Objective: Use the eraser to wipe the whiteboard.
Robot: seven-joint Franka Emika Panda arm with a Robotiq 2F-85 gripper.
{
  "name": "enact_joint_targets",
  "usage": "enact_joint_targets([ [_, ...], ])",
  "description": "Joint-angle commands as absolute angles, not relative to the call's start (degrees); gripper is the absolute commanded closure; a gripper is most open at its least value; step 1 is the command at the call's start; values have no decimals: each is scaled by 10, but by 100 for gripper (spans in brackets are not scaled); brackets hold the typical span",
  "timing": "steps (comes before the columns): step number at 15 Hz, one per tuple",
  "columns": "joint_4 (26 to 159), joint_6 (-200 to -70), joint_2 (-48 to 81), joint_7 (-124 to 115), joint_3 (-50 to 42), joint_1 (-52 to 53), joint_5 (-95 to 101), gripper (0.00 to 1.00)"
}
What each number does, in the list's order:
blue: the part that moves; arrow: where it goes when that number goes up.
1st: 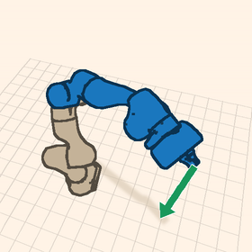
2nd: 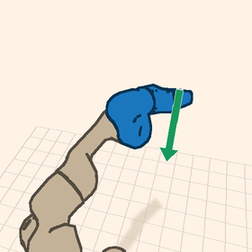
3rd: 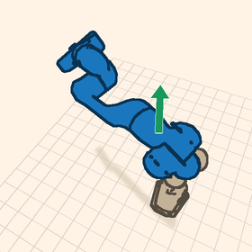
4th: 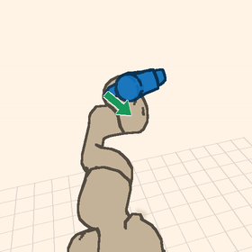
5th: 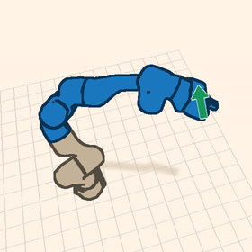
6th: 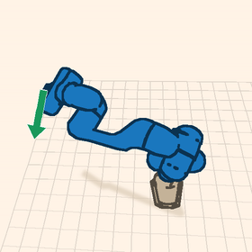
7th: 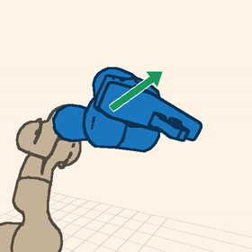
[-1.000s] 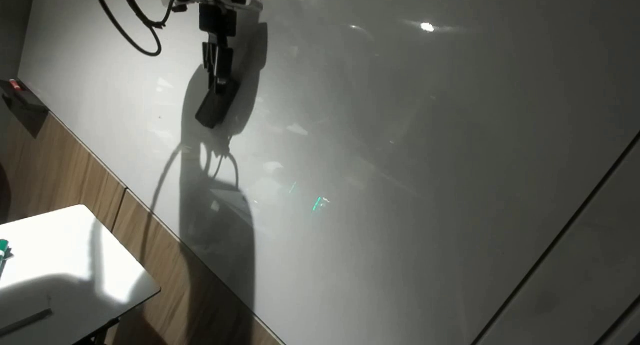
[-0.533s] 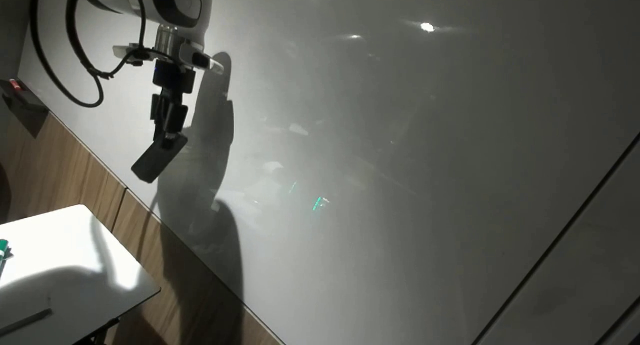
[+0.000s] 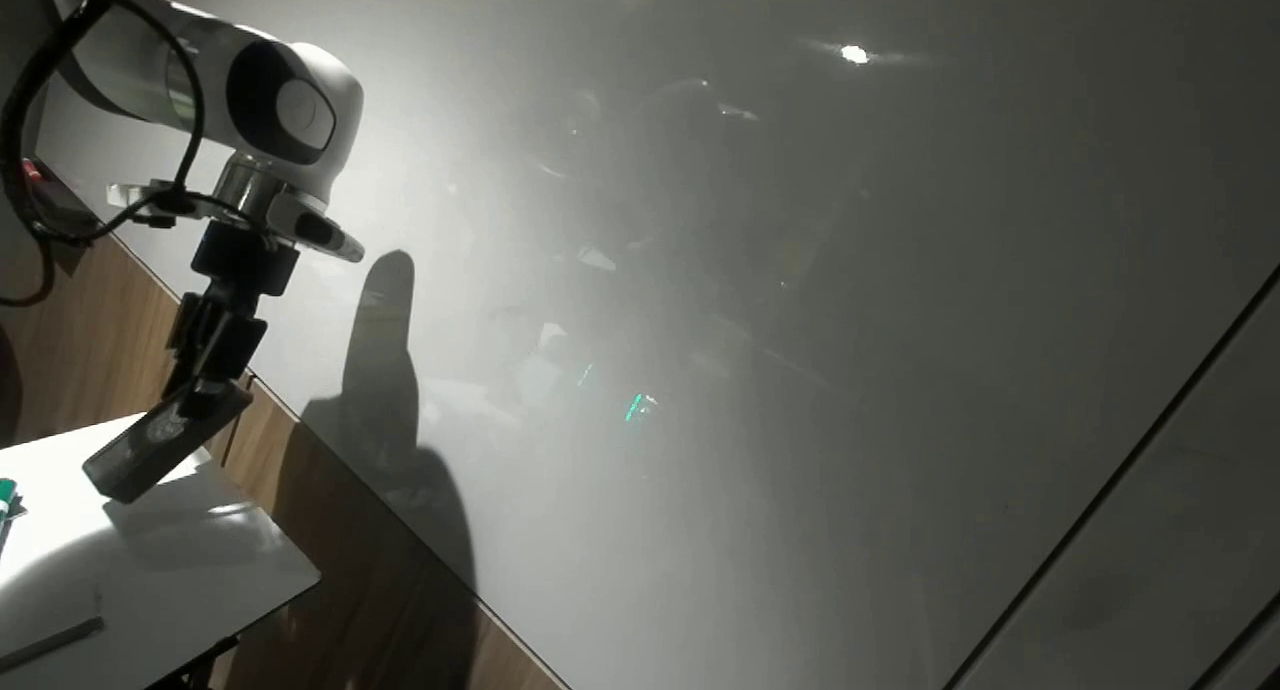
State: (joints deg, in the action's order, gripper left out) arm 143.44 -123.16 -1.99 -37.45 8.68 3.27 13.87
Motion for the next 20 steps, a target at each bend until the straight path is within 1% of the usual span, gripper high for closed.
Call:
enact_joint_targets([
  [1,1453,-1230,11,-365,74,37,143,71],
  [6,1447,-1242,43,-343,54,35,146,71],
  [11,1432,-1264,30,-298,38,34,133,71],
  [12,1428,-1265,31,-292,36,34,131,35],
  [13,1424,-1267,33,-290,35,34,129,20],
  [16,1420,-1266,39,-281,31,32,129,0],
  [20,1419,-1263,40,-276,26,31,125,0],
])
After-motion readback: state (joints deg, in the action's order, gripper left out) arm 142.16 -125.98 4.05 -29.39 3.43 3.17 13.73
